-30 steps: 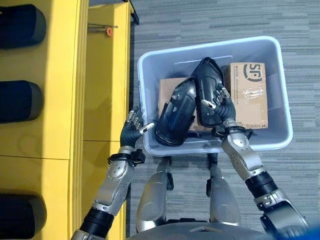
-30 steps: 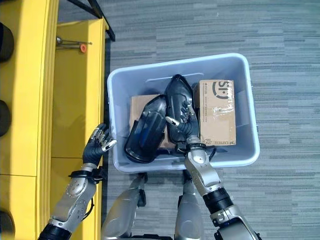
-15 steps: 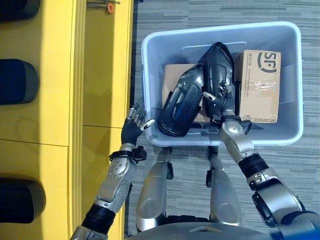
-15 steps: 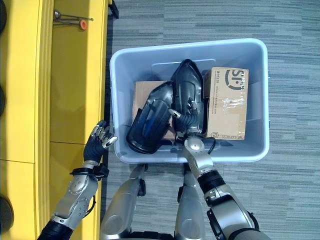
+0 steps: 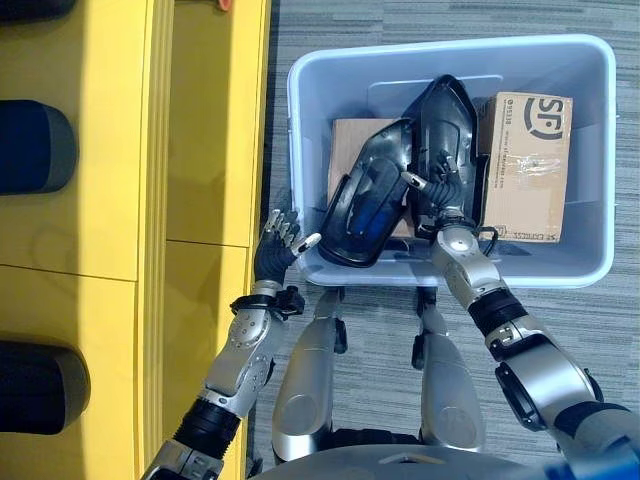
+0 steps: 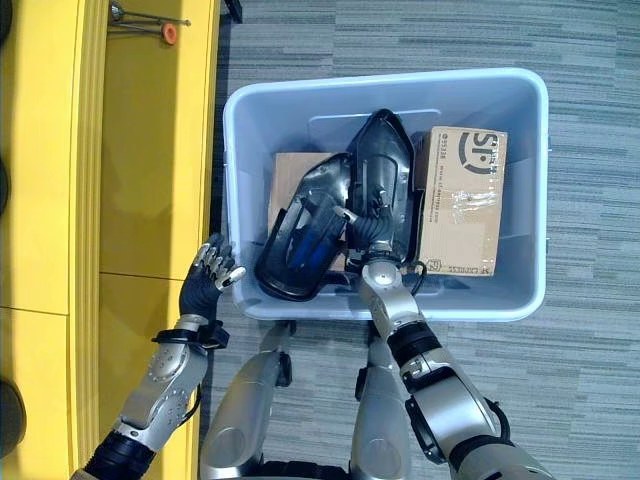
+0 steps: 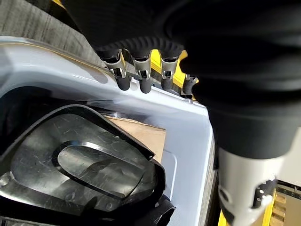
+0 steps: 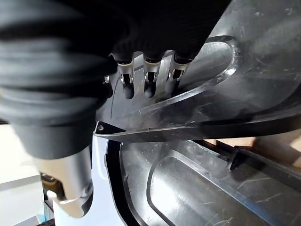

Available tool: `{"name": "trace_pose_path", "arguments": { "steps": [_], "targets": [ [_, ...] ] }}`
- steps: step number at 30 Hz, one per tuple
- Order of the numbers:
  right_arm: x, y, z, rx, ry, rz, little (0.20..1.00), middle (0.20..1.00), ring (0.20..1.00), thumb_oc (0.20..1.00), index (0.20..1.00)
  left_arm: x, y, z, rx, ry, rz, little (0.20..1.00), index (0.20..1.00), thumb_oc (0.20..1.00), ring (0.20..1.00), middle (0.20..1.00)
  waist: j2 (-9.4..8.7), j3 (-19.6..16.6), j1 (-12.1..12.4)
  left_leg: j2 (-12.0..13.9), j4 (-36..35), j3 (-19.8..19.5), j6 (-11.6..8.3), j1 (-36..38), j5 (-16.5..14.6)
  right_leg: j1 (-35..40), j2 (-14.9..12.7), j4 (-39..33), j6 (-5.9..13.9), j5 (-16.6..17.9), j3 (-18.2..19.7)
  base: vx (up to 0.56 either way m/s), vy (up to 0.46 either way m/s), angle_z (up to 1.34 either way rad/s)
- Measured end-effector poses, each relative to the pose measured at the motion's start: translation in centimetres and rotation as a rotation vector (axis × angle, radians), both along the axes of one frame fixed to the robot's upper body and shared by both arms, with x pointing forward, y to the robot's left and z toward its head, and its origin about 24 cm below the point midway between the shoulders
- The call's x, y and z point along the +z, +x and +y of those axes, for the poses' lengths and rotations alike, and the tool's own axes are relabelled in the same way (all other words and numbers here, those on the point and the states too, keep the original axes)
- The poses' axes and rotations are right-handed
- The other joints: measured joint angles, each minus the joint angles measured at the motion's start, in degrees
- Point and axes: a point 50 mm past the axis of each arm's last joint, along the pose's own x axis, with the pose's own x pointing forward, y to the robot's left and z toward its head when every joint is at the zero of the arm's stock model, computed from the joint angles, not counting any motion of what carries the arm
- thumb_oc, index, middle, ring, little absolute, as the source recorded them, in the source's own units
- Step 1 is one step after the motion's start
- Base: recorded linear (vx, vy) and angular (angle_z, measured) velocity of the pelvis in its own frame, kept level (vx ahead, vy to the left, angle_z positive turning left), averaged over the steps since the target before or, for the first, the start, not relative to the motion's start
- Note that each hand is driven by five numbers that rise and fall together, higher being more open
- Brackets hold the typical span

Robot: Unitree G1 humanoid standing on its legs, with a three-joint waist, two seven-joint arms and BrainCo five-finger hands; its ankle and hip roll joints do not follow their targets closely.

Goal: Move parts from the plastic box to the shelf.

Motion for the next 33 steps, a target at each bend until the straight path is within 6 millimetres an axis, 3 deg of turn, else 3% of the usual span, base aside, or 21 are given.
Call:
{"name": "trace_pose_path", "arguments": {
  "steps": [9,19,25,30,33],
  "targets": [
    [-0.1,-0.3,0.7,0.033,-0.003,-0.01,1.0,1.0,1.0,1.0,1.0,0.0,0.2,-0.3,0.007,-0.007,0.004,1.0,1.0,1.0,1.0,1.0,0.0,0.0,-0.2,0.0,-0.1,-0.5,0.0,-0.5,0.1,-0.2,0.1,0.0,-0.01,0.0,-0.5,0.0,-0.002,0.02],
    [-2.0,-3.6,2.9,0.204,0.066,-0.005,1.0,1.0,1.0,1.0,1.0,0.5,0.6,-0.1,0.044,-0.015,-0.01,1.0,1.0,1.0,1.0,1.0,-0.11,0.1,-0.6,0.1,-0.1,-1.1,-0.03,-1.1,0.3,-0.6,0.1,0.0,-0.07,-0.1,-1.0,0.0,-0.001,0.01],
    [-1.9,-5.1,3.8,0.266,0.182,-0.016,1.0,1.0,1.0,1.0,1.0,0.7,0.7,0.5,0.081,-0.018,-0.011,1.0,1.0,1.0,1.0,1.0,-1.27,0.7,-1.0,0.1,-0.1,-1.2,-0.04,-1.4,0.3,-0.7,0.1,0.0,-0.07,-0.1,-1.3,0.0,0.003,0.01],
    [-0.2,-6.1,4.3,0.305,0.286,-0.082,1.0,1.0,1.0,1.0,1.0,0.8,0.8,0.9,0.107,-0.019,-0.012,1.0,1.0,1.0,1.0,1.0,-2.01,1.1,-2.0,0.1,-0.1,-1.2,-0.01,-1.5,0.3,-0.8,0.1,0.0,-0.08,-0.1,-1.2,0.0,0.0,0.0],
    [2.5,-6.8,4.2,0.33,0.332,-0.216,1.0,1.0,1.0,1.0,1.0,0.9,0.8,1.3,0.128,-0.021,-0.015,1.0,1.0,1.0,1.0,1.0,-2.05,1.1,-2.8,0.2,-0.1,-1.1,-0.01,-1.5,0.3,-0.8,0.1,0.0,-0.08,-0.1,-1.2,0.0,0.0,0.0]
  ]
}}
